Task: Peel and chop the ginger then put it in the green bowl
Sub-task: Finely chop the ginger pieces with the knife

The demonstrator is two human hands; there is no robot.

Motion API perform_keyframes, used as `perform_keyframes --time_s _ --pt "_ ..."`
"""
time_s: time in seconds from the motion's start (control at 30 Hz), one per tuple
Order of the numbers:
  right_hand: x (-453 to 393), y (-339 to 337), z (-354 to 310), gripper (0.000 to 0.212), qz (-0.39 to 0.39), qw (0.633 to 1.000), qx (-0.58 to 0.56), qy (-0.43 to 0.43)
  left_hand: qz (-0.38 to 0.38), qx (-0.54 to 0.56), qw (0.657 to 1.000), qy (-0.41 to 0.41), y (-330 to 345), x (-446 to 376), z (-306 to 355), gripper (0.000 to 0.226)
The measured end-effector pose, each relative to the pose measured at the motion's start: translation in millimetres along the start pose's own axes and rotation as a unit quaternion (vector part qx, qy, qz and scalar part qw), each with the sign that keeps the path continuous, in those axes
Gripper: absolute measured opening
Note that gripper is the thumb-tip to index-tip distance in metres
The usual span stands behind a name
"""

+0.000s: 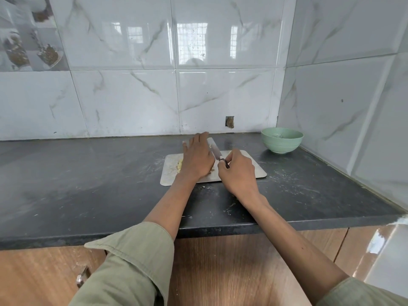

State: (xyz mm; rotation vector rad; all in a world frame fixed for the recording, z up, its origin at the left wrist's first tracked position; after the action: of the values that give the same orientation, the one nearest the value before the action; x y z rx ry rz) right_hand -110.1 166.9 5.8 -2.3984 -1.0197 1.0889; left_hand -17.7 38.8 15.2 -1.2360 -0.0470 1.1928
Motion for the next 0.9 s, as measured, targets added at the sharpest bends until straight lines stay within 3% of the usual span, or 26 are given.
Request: perform_keyframes --time_s 0.17,0.3,0.4,0.53,0.67,0.83,0.9 --pt "4.8 0.0 -6.3 0.013 -0.007 1.000 -0.015 -0.008 0.049 0.018 0.996 -0.067 -4.1 -3.4 -13.0 0.043" --pt "7.1 -3.4 -5.1 0.015 0.012 1.000 -0.028 -0.001 0.043 0.011 0.994 -0.096 -7.6 -0.6 -19.4 0.044" --pt "5.7 -7.2 -1.5 0.015 0.028 0.999 -0.028 0.011 0.029 0.011 0.996 -0.089 -7.5 0.5 -17.5 0.048" --pt "-6.4 -8.7 1.6 0.015 0.028 0.999 -0.018 0.008 0.044 -0.013 0.997 -0.060 -7.6 0.8 -10.9 0.019" --pt "-49.6 -12.6 12.5 0.023 0.025 0.999 -0.022 0.015 0.029 -0.045 0.998 -0.021 -4.2 -1.5 -3.8 0.030" --pt "-85.0 -23.7 53.7 0.037 0.018 0.994 -0.069 0.078 -0.014 -0.049 0.999 0.019 5.1 -3.3 6.2 0.017" --pt "-90.4 -24.8 64.6 0.039 0.014 0.991 -0.090 0.103 0.011 -0.081 0.996 0.021 4.1 -6.7 11.3 0.036"
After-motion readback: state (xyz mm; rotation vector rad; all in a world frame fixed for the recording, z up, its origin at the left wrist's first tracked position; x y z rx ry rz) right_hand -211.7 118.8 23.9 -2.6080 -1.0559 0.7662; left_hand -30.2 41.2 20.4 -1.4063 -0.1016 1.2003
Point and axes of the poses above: each hand's wrist, its own x-axis away from the middle knuckle, its own y-axis out of the palm, z = x × y, the point moved 6 cm from there along -x, towards the middle knuckle, and after that the axes turned 2 degrees about -z, right-handed, at the moved point
